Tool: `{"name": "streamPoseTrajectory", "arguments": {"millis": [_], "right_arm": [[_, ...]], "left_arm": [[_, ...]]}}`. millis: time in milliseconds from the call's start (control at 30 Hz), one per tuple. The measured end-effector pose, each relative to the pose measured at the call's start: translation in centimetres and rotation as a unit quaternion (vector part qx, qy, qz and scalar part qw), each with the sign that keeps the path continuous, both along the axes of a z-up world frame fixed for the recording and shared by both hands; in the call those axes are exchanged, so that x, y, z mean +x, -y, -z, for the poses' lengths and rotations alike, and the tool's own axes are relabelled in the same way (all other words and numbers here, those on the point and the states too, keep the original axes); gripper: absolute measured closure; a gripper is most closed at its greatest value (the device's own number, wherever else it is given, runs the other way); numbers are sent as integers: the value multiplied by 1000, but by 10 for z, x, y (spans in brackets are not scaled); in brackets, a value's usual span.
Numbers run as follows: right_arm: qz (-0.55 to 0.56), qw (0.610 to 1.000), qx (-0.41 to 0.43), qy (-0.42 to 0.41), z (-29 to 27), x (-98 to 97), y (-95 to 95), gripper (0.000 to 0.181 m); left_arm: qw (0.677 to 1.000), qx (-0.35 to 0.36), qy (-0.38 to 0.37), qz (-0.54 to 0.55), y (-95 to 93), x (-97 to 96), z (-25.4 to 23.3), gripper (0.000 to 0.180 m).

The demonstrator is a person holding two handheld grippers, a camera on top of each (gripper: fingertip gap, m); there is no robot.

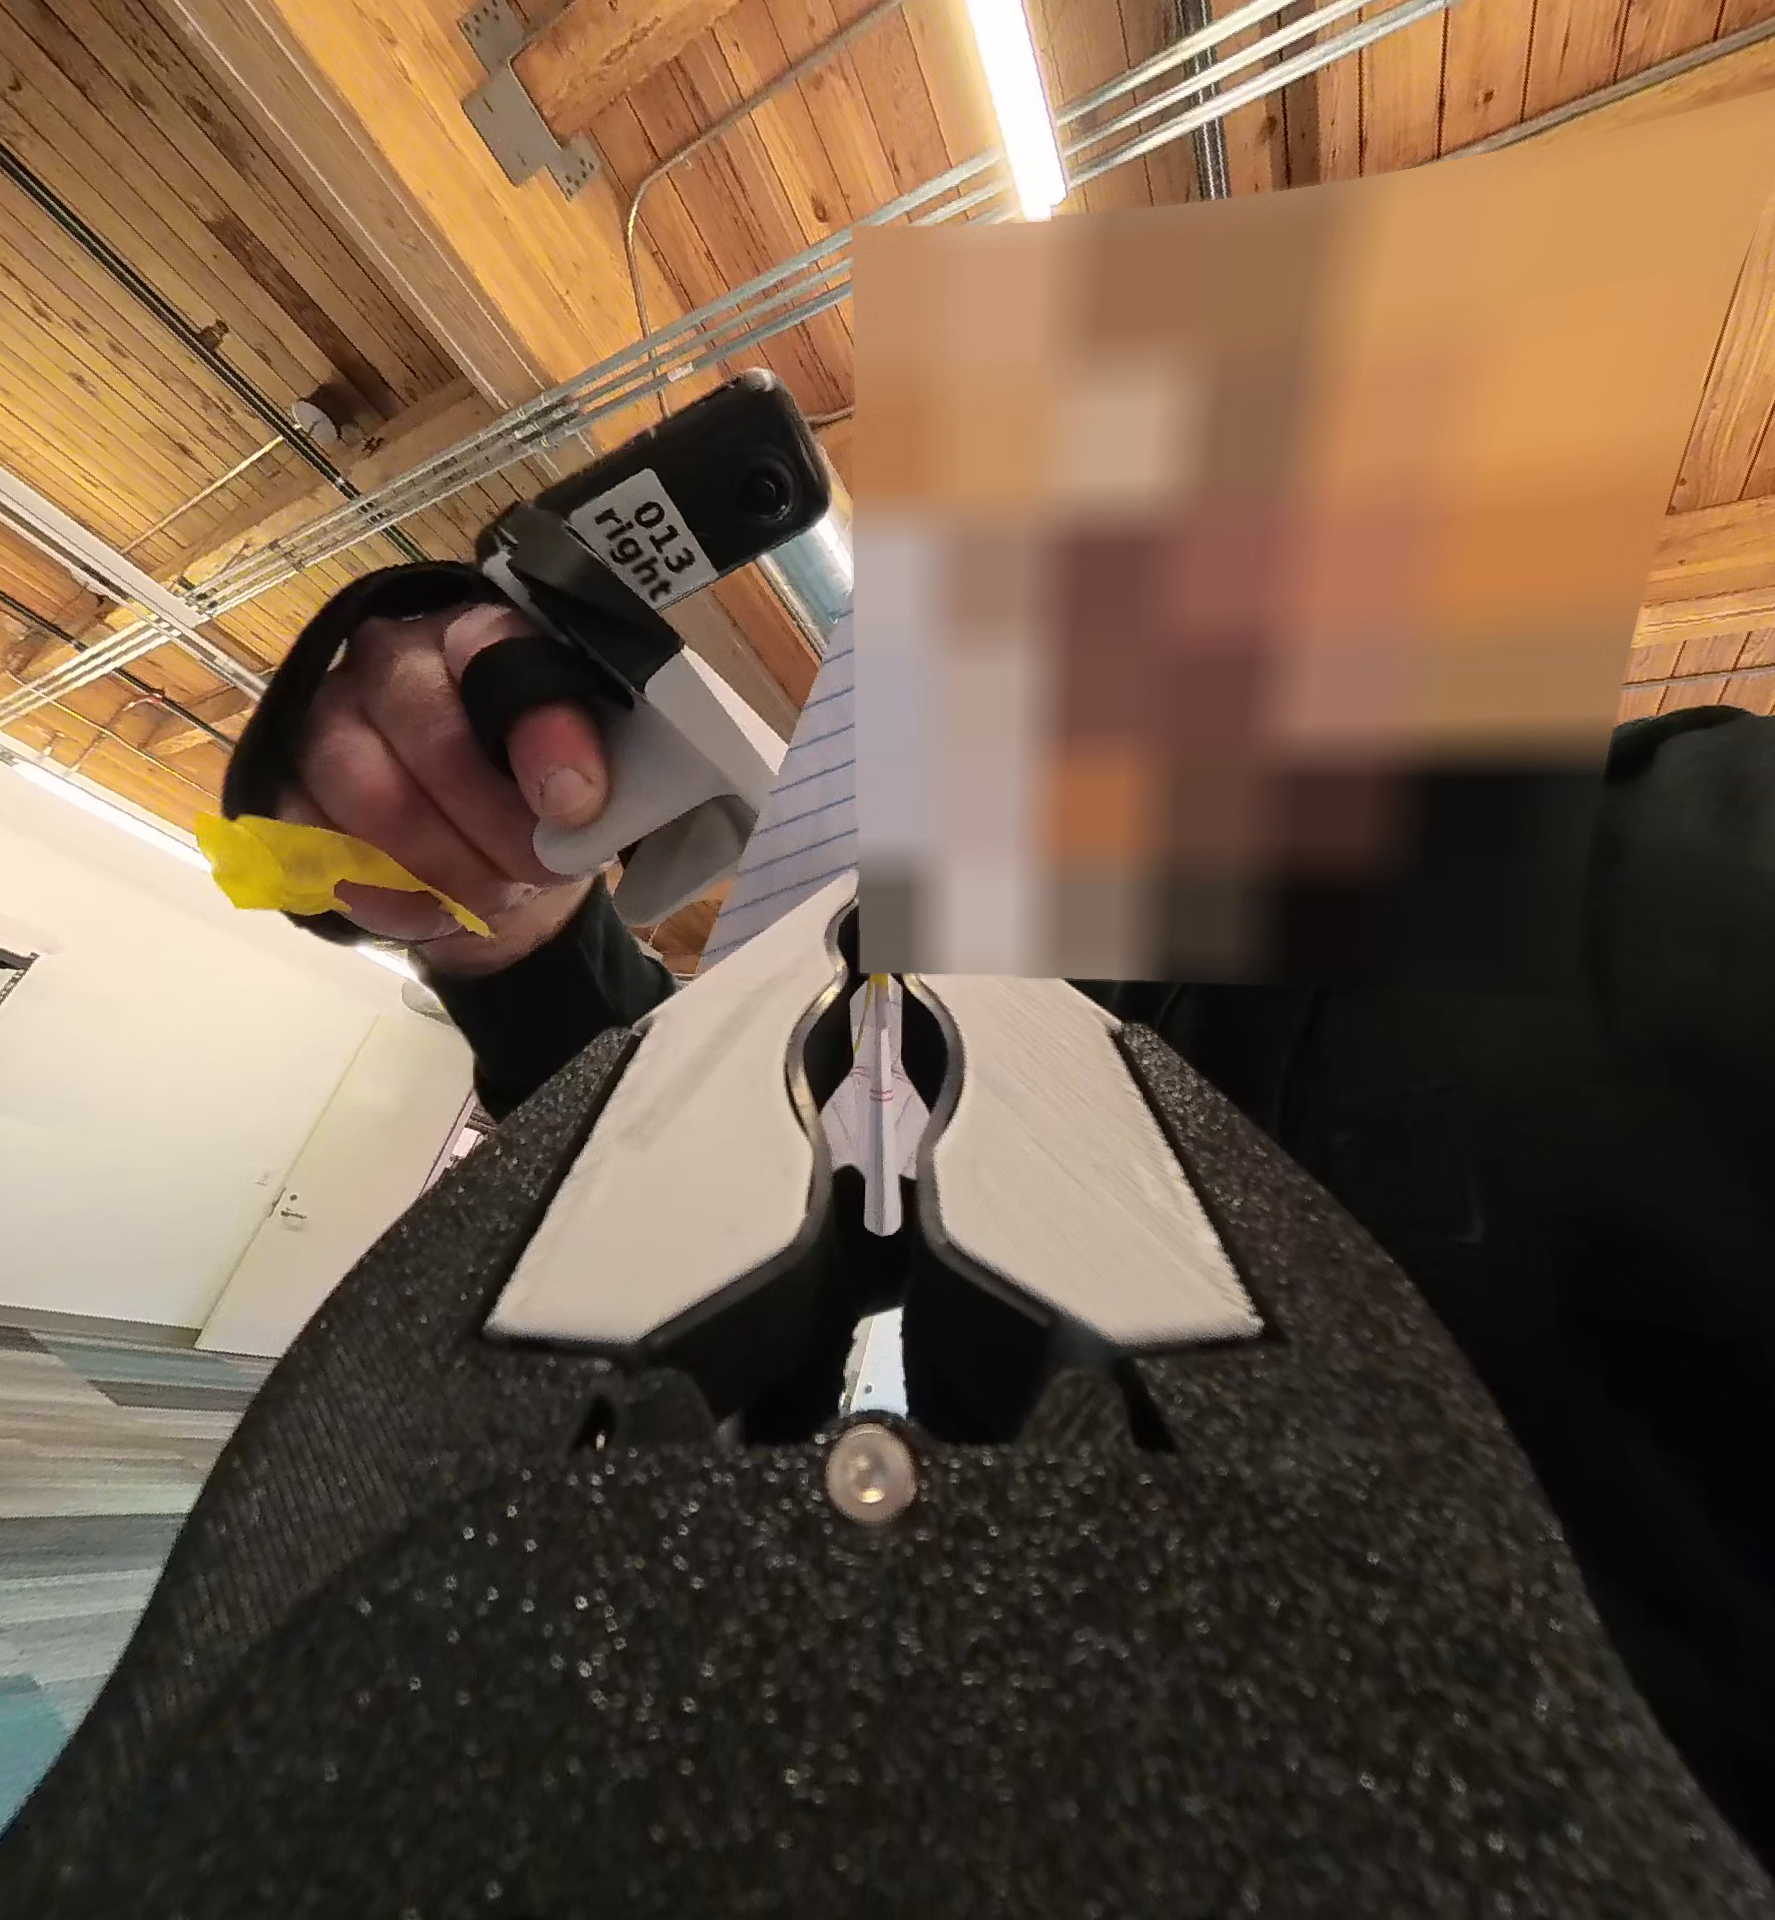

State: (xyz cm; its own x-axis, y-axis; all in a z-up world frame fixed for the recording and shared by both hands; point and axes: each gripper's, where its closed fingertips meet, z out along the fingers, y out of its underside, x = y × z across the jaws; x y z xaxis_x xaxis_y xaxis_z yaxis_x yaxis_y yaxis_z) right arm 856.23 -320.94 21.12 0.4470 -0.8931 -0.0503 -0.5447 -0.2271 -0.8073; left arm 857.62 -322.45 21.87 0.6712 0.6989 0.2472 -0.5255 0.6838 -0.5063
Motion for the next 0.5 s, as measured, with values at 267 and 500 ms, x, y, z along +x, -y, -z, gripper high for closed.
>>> {"name": "streamPoseTrajectory", "arguments": {"millis": [267,500], "right_arm": [[38,998,-41,-1,-1,1,6,181],[74,994,-75,3,-1,3,9,173]], "left_arm": [[1000,0,1,-7,2,-1,-1,180],[1000,1,2,-23,7,1,-2,180]]}}
